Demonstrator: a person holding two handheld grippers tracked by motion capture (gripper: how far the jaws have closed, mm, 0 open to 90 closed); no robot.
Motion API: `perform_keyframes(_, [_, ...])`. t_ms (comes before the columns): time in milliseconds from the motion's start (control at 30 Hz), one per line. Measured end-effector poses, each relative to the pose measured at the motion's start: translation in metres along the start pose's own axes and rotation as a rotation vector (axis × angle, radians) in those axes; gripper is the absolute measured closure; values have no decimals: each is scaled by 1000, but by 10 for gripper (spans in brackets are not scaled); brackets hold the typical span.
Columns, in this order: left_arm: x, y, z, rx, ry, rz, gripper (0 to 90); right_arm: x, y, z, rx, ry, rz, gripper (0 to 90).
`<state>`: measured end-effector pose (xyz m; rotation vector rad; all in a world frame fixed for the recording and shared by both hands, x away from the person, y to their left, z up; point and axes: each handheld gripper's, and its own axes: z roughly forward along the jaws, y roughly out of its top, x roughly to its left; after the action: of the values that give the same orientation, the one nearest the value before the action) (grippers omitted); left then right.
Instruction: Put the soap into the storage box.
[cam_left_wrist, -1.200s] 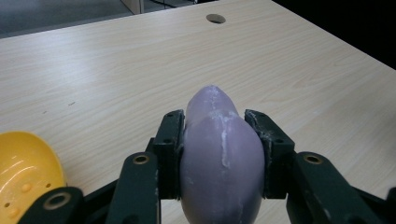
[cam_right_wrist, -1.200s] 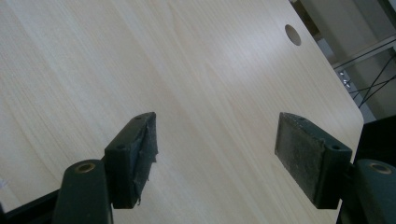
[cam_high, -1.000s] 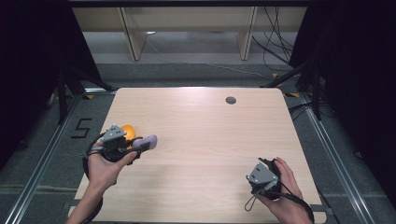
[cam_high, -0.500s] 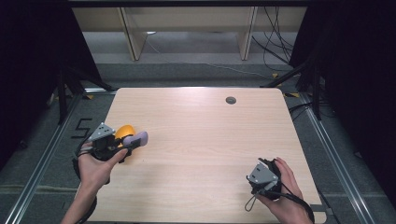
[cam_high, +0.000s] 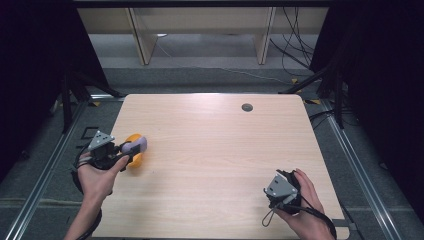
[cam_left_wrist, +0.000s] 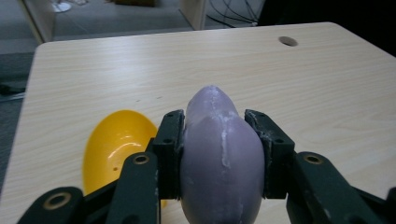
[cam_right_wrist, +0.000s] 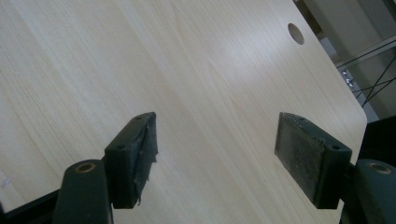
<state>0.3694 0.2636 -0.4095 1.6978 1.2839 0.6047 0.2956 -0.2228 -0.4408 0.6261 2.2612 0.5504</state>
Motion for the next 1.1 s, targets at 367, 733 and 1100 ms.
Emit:
perform_keyframes(367, [19, -8, 23, 28, 115, -31, 586, 0, 0, 0, 3, 5, -12, 306])
perform_keyframes(733, [29, -13, 49, 39, 184, -51, 585, 0, -1, 1, 6, 7, -3, 306])
perform_keyframes(1100, [31, -20, 63, 58, 216, -49, 585, 0, -1, 2, 6, 13, -18, 306])
